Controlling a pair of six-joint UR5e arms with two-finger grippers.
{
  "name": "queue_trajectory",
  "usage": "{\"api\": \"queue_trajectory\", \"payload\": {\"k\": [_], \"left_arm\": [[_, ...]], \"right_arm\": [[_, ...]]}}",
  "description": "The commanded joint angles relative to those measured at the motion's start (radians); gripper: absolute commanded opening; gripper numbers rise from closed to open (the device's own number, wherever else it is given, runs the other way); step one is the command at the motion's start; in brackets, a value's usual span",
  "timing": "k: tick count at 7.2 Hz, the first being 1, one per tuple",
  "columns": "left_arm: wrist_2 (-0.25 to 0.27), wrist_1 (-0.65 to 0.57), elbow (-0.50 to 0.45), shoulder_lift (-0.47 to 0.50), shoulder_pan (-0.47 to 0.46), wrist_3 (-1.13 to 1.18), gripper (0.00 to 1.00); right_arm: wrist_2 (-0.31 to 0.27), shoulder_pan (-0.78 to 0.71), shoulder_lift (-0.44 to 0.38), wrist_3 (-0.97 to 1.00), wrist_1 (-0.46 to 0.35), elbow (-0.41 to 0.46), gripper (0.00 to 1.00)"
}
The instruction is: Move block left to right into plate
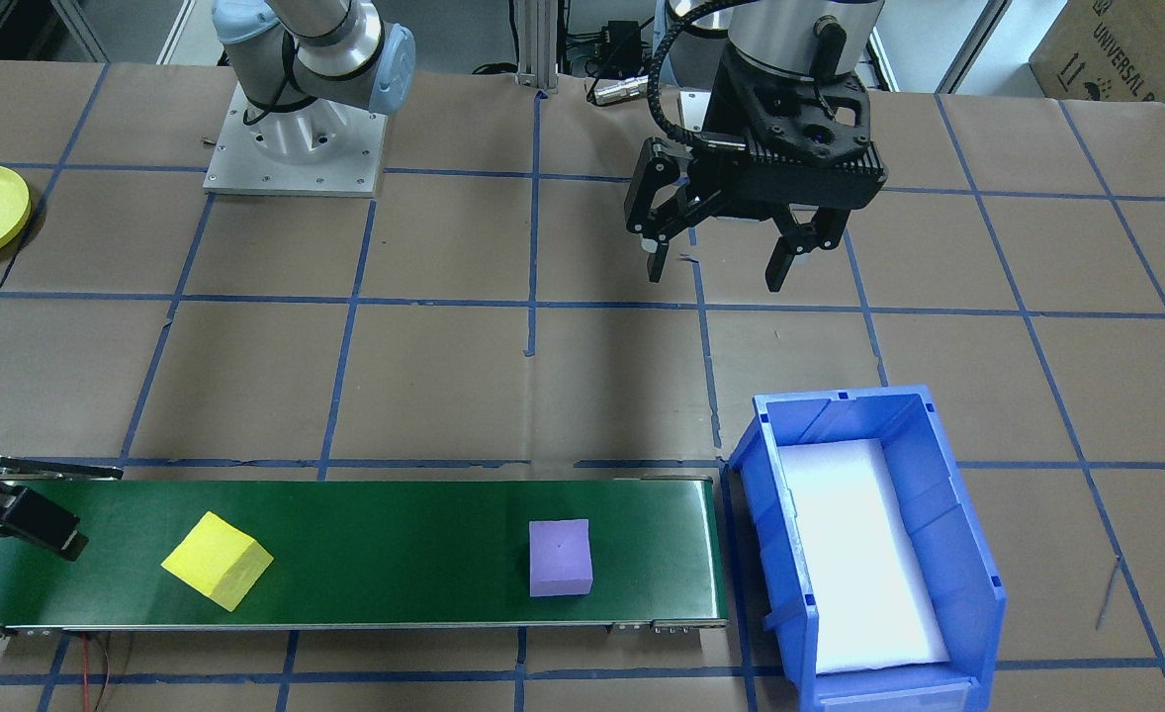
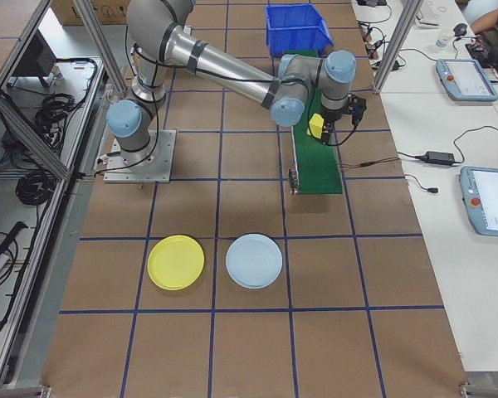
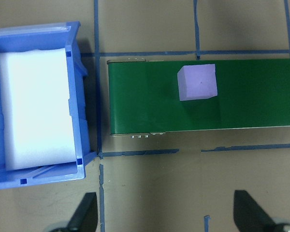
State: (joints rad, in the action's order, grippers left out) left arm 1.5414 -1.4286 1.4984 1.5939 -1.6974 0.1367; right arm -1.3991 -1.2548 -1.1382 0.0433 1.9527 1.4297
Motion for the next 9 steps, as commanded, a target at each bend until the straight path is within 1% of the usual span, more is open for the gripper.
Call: {"api": "queue_trajectory", "payload": {"k": [1,2,3,4,5,6,7,8,9], "left_arm": [[0.006,-0.013,0.072,-0.066,0.060,-0.008,1.00],[0.009,-0.048,0.082,-0.080,0.064,-0.008,1.00],[0.011,-0.049,0.083,-0.081,0.061,-0.009,1.00],[0.020,-0.053,0.083,-0.083,0.061,-0.012,1.00],[0.049,-0.067,0.083,-0.083,0.061,-0.082,1.00],[0.042,-0.094,0.082,-0.083,0.064,-0.115,1.00],[0.040,-0.095,0.082,-0.083,0.064,-0.115,1.00],[0.051,-0.096,0.082,-0.084,0.064,-0.115,1.00],[0.049,-0.096,0.083,-0.084,0.061,-0.115,1.00]], "right_arm": [[0.046,0.000,0.000,0.062,0.002,0.021,1.00],[0.070,-0.001,0.003,0.094,0.021,0.043,1.00],[0.072,-0.002,0.020,0.110,0.032,0.041,1.00],[0.071,-0.002,0.044,0.136,0.088,0.043,1.00],[0.071,-0.002,0.052,0.135,0.092,0.047,1.00],[0.072,-0.002,0.052,0.141,0.094,0.046,1.00],[0.071,-0.002,0.055,0.110,0.113,0.054,1.00],[0.071,-0.002,0.087,0.106,0.118,0.054,1.00],[0.054,-0.002,0.098,0.095,0.118,0.057,1.00]]}}
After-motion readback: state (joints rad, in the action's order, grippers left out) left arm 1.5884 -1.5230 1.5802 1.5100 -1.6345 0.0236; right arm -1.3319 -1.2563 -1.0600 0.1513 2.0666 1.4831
